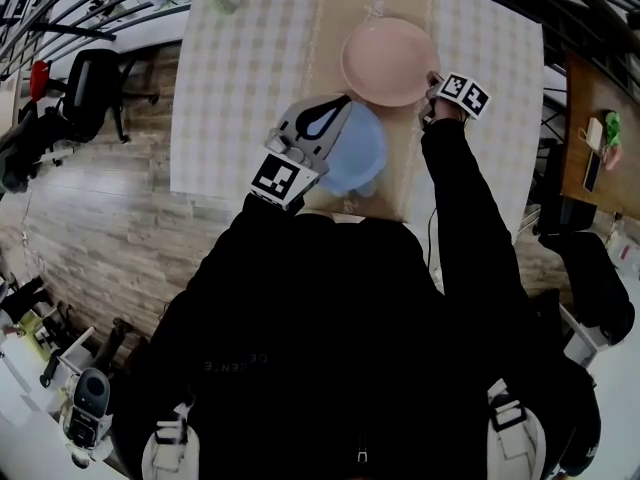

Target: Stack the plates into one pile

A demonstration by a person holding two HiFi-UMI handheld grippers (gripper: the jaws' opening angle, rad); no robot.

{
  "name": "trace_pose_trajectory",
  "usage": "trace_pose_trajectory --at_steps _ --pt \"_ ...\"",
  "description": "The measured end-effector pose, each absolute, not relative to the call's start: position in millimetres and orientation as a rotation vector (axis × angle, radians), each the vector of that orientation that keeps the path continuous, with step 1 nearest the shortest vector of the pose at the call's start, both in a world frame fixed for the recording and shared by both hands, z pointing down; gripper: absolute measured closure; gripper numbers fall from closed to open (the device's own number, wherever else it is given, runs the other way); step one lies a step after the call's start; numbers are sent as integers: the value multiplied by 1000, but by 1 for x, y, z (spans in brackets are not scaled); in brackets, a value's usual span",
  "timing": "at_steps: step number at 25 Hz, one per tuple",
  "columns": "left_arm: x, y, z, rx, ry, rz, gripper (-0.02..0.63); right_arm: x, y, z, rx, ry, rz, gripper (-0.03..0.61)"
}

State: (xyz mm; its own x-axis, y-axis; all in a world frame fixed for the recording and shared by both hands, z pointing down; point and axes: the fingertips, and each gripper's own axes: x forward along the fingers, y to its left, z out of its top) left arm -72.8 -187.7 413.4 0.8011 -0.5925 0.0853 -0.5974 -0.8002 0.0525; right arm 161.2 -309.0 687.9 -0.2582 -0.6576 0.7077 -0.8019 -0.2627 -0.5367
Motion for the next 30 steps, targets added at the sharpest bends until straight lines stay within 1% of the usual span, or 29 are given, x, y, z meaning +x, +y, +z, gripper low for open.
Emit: trace_pose_trajectory --at_steps 12,30 --pt "-101 -161 405 2903 -1027 61 592 140 -268 648 1774 -1904 1656 553" --pt "-125 -128 412 2918 -996 85 594 68 -172 677 1564 -1918 1755 549"
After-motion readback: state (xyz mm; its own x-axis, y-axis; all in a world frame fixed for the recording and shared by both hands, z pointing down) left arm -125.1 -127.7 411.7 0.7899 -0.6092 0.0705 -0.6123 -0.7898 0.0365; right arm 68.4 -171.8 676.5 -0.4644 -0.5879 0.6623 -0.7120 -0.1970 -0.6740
